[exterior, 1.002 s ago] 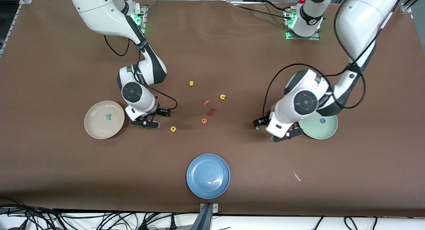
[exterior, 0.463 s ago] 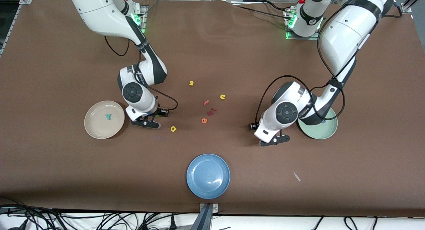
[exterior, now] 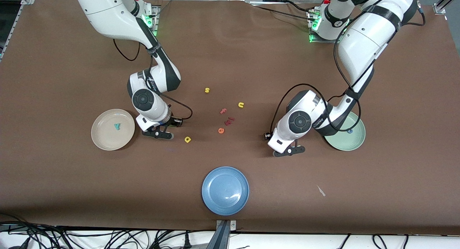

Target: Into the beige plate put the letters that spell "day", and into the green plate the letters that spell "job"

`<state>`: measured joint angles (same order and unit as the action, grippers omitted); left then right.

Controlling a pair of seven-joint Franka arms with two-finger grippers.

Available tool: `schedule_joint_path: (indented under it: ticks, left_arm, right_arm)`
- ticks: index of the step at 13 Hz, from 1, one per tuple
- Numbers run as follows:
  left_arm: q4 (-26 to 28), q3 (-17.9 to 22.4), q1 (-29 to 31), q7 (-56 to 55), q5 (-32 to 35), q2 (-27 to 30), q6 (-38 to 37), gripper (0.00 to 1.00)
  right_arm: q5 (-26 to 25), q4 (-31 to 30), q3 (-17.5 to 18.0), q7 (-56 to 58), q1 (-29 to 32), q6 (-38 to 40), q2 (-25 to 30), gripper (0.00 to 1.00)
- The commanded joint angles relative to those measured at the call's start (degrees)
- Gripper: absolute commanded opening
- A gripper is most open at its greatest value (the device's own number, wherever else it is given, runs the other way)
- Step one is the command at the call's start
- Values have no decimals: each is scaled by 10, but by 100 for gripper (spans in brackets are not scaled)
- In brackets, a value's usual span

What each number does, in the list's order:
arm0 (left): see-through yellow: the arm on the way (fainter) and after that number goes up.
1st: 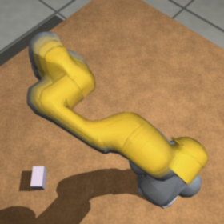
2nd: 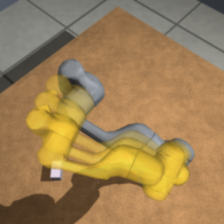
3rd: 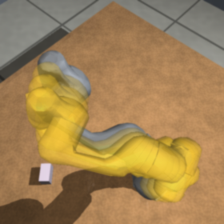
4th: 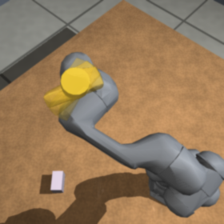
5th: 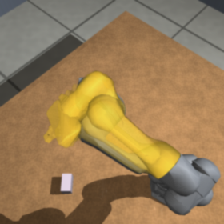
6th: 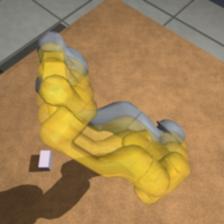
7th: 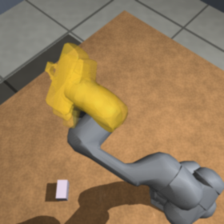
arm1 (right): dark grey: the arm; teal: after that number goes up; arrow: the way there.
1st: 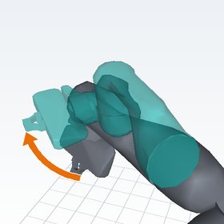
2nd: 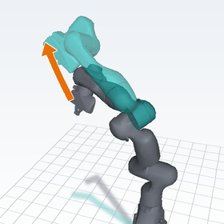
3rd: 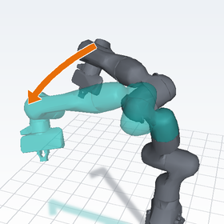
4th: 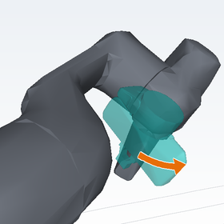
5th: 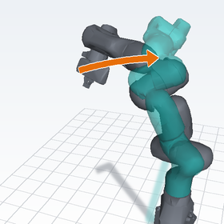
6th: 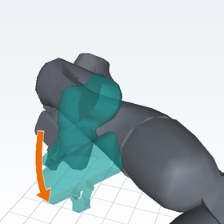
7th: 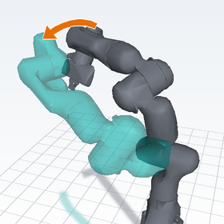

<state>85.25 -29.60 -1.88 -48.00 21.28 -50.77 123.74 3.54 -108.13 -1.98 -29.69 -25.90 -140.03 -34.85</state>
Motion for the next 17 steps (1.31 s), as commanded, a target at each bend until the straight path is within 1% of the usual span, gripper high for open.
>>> schedule_joint_path:
  ticks: [1, 3, 4, 5, 7, 9, 11, 13, 15, 17]
  left_arm:
    - [-17, 7, -7, 10, 17, -8, -2, 65]
    - [-15, 7, -7, 9, 45, -12, -2, 59]
    - [-15, 7, -7, 3, 48, -18, -2, 57]
    - [-16, 7, -7, 0, 46, -19, -2, 51]
    - [-16, 7, -7, -1, 41, -20, -2, 38]
    - [-16, 7, -7, -1, 41, -20, -2, 29]
    - [-17, 7, -6, -1, 43, -19, -2, 9]
    - [-18, 7, -5, -3, 39, -15, -2, 5]
    - [-19, 3, 5, -9, 39, -2, -6, 0]
    - [-18, -4, 26, -5, 19, 23, -24, 0]
  right_arm:
    - [9, 11, -2, 5, -4, -4, -9, 43]
    - [9, 11, -2, 5, -4, -3, -9, 39]
    - [9, 11, -2, 5, -4, -3, -9, 38]
    - [9, 12, -3, 5, -4, -3, -9, 34]
    - [9, 12, -2, 5, -4, -2, -9, 34]
    - [9, 15, -2, 6, -4, 0, -7, 32]
    - [9, 19, -3, 7, -4, 3, -7, 31]
    - [9, 20, -3, 9, -2, 11, -3, 31]
    - [9, 35, -6, 21, -1, 45, 5, 31]
    - [9, 37, -16, 62, 2, 76, 21, 31]
